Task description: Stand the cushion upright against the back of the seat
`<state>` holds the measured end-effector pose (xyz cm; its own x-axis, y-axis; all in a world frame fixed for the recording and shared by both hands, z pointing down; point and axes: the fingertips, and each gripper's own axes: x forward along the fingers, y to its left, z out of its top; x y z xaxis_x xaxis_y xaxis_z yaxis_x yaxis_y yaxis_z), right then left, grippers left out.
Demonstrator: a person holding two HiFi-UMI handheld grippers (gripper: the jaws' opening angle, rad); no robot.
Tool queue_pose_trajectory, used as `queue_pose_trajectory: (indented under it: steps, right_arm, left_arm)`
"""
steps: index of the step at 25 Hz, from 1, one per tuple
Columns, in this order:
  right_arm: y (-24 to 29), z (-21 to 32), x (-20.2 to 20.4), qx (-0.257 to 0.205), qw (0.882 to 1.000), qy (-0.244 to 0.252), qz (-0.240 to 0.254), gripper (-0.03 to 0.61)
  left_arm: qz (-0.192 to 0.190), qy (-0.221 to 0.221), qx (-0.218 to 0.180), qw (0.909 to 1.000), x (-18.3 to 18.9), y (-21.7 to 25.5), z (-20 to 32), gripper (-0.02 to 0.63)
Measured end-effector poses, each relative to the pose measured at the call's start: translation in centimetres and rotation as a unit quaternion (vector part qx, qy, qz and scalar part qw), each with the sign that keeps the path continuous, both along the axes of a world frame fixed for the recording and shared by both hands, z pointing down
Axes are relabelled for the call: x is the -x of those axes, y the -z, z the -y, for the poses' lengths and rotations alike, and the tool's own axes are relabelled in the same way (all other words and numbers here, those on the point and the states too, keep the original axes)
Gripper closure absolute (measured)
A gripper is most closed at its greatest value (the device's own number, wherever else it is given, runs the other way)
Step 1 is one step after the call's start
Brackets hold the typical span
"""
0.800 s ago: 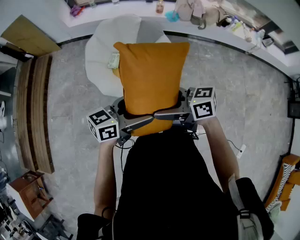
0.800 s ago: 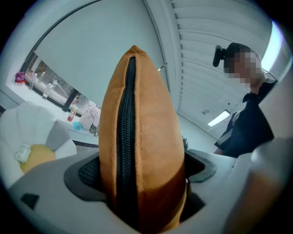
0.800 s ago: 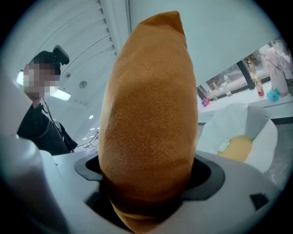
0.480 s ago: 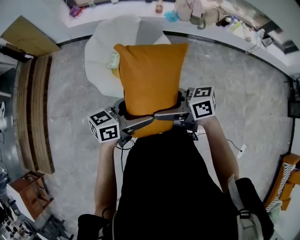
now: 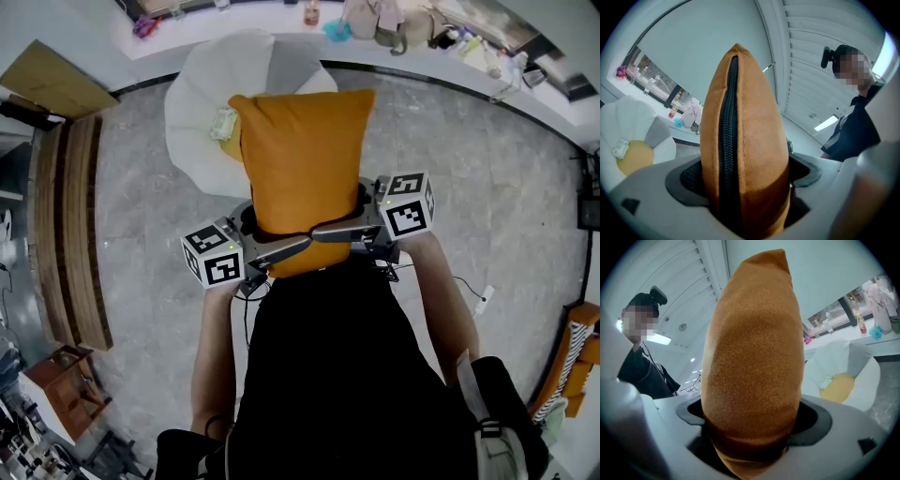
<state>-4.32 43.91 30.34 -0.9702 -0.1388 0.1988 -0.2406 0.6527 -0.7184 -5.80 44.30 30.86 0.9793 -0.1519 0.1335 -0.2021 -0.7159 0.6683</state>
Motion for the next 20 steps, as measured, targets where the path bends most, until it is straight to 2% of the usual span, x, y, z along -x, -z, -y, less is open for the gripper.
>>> queue_pose_trajectory:
  steps: [12,20]
  right_arm:
    - [-1.1,2.2,-6.6,0.031,1.0,0.002,-0.003,0.074]
    - [-1.7,4.7,-11.9,0.041,0.999,0.025,0.001,0.074]
  left_arm:
    - [0.022,-0.018,0.028,0.9992,-6.6,-1.0,2.1,0.11]
    - [0.035,-0.002,0.042,0.9985,-11.9,-1.7,4.6,0.11]
